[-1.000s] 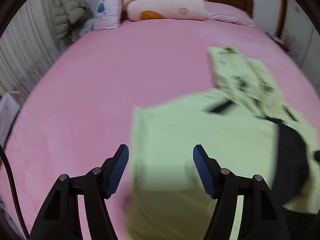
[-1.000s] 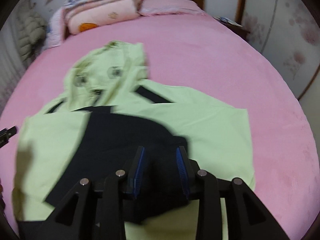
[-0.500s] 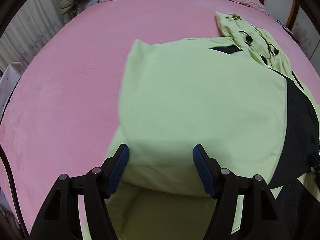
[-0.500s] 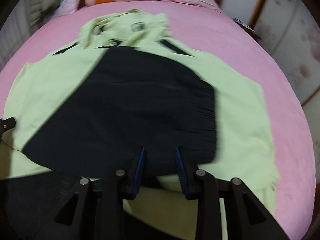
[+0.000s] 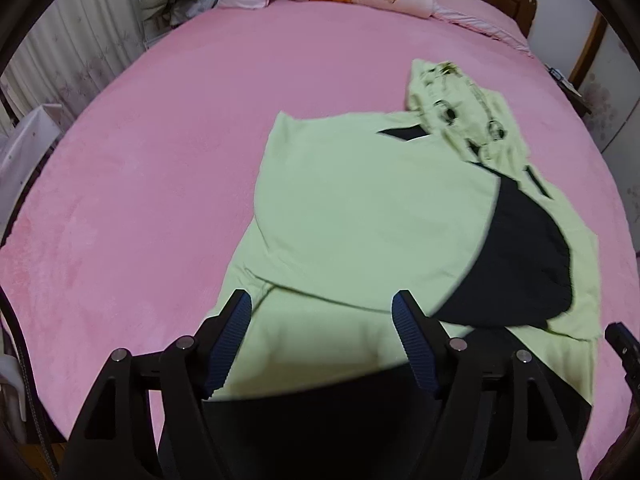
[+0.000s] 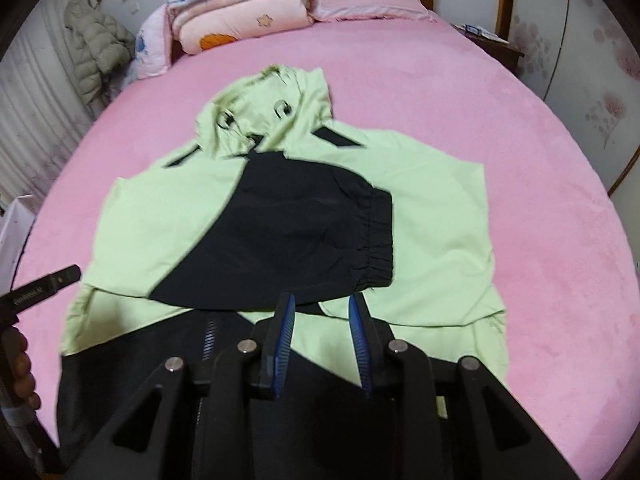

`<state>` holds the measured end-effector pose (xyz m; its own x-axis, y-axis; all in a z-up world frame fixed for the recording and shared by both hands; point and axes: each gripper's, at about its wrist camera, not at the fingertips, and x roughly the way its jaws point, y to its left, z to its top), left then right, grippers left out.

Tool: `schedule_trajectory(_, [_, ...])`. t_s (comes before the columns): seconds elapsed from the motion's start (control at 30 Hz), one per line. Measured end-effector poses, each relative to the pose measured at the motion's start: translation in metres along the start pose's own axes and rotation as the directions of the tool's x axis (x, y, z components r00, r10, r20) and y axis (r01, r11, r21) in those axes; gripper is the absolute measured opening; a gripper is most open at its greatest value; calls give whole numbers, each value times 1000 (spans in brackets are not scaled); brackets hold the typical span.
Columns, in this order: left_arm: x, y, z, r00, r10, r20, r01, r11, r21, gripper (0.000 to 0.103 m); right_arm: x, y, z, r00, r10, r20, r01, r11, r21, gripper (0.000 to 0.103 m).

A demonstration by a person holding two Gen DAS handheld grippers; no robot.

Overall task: Fold large clothes
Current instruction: 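Withdraw both grippers back from the folded jacket, then move both grippers to the black bottom hem and close on it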

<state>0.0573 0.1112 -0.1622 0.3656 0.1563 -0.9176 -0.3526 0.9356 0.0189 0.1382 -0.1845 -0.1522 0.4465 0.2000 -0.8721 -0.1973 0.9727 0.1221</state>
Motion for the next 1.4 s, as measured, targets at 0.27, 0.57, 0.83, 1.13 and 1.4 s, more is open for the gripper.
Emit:
schedule_trajectory(0.27, [-104, -14, -14, 997, -50, 60, 51, 999, -8, 84, -71, -2, 13, 999, 52, 10, -51, 997, -56, 28])
schedule_trajectory(0.57, [-182, -13, -32, 995, -50, 82, 48, 998, 30, 84, -130, -14, 3, 998, 68, 21, -66, 996, -66, 28])
schedule_trajectory(0.83, [-210, 24, -63, 993, -42, 113, 33, 996, 83, 84, -177, -17, -30, 996, 29, 89, -28, 1000, -14, 28])
schedule_trajectory(1.13, [-164, 92, -119, 996, -92, -13, 93, 990, 102, 84, -174, -27, -107, 1000, -6, 9, 5, 991, 131, 28])
schedule_trajectory(1.4, [-104, 149, -172, 984, -160, -83, 164, 986, 37, 84, -152, -40, -178, 996, -76, -38, 81, 980, 183, 28])
